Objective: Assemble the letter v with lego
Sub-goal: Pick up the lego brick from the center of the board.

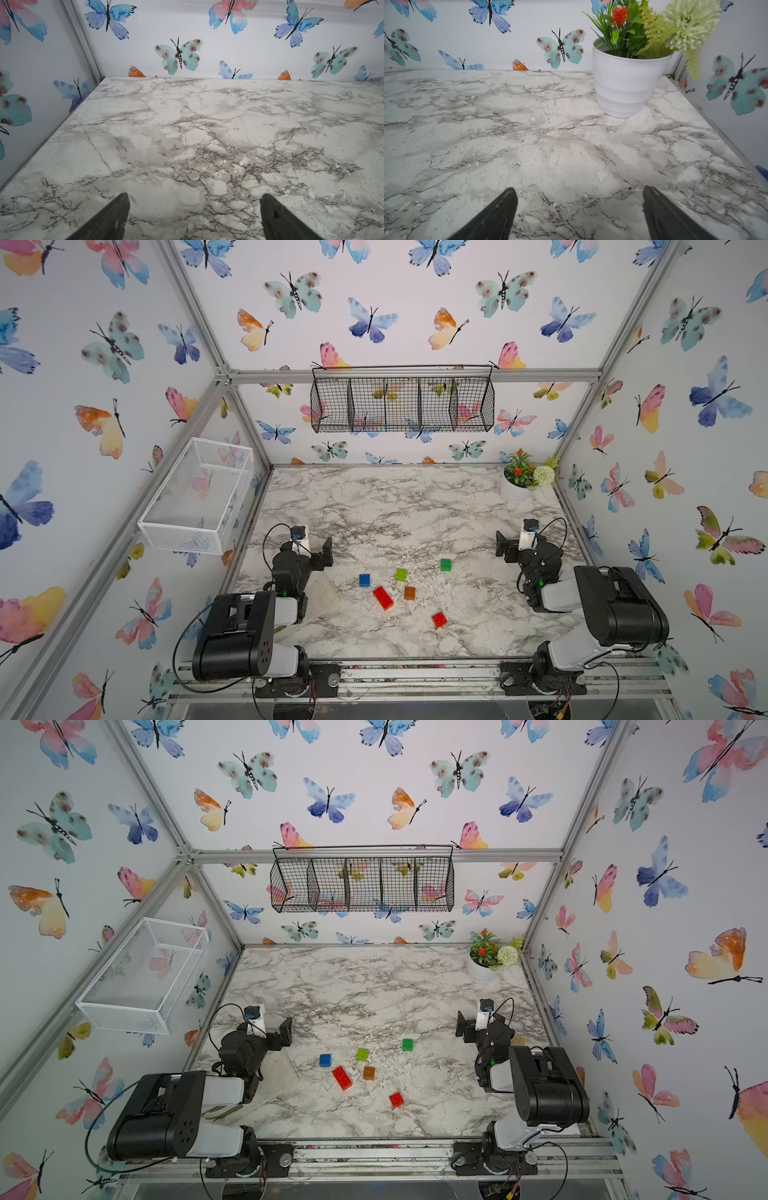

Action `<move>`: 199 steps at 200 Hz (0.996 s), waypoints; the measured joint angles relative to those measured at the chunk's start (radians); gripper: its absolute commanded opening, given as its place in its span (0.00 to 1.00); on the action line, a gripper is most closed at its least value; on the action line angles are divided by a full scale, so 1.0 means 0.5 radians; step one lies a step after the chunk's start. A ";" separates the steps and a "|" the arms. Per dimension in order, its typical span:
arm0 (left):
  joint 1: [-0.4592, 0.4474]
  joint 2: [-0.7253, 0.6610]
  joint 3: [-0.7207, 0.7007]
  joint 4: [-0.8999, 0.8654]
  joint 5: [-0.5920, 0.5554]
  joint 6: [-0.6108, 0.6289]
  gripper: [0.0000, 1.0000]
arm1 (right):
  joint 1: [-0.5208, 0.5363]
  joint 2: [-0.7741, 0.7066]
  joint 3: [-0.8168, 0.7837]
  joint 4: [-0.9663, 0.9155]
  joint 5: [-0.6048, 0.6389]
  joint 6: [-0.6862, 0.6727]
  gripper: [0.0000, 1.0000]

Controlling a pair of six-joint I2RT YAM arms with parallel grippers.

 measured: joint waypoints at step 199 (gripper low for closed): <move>-0.020 -0.494 1.254 -1.930 -0.640 -0.874 0.98 | 0.017 -0.767 0.594 -1.170 -0.156 0.778 0.98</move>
